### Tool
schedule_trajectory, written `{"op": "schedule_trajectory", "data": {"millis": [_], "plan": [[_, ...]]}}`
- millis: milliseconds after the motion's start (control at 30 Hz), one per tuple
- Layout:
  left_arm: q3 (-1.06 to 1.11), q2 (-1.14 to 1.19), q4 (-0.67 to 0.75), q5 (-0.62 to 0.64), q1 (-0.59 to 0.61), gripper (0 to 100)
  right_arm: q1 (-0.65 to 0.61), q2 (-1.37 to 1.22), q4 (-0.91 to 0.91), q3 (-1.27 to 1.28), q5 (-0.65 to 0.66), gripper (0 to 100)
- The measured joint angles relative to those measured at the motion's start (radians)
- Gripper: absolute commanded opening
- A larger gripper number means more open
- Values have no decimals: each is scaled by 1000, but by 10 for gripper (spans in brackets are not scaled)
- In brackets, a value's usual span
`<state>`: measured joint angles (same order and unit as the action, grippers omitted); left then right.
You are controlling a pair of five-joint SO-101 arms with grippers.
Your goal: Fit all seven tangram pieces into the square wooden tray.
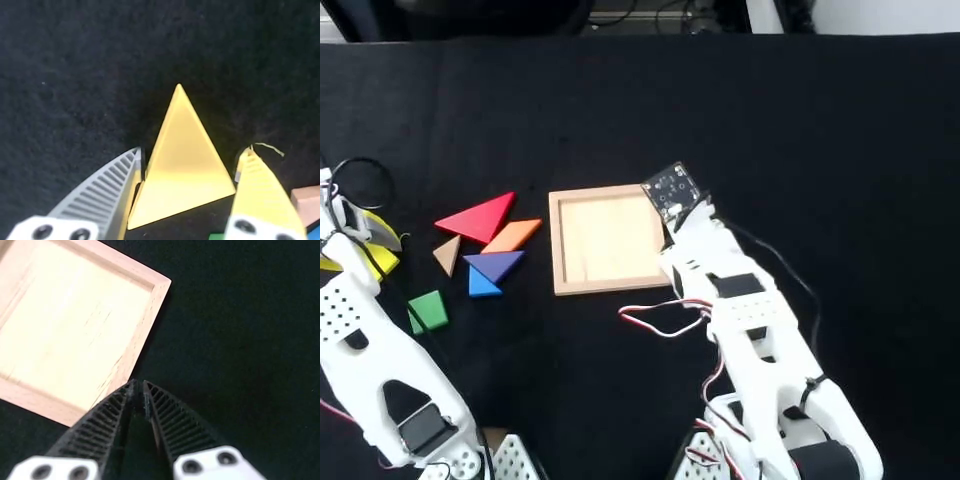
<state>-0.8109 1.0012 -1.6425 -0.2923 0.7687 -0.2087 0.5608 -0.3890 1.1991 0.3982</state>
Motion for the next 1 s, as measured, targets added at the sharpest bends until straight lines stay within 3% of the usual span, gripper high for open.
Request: {"op": "schedule_trajectory", "data": {"millis": [167, 267, 667, 767, 933, 1000], "plan": [[-2, 3, -57, -132, -25, 22, 0, 0, 0, 0, 0, 11], [-2, 5, -92, -209, -71, 63, 0, 0, 0, 0, 0, 11], [-18, -17, -110, -304, -97, 30, 0, 0, 0, 0, 0, 11], [-20, -77, -106, -446, -87, 72, 0, 0, 0, 0, 0, 11], [75, -308, -104, -686, -29, 271, 0, 0, 0, 0, 0, 11], [155, -420, -104, -746, -2, 280, 0, 0, 0, 0, 0, 11]]}}
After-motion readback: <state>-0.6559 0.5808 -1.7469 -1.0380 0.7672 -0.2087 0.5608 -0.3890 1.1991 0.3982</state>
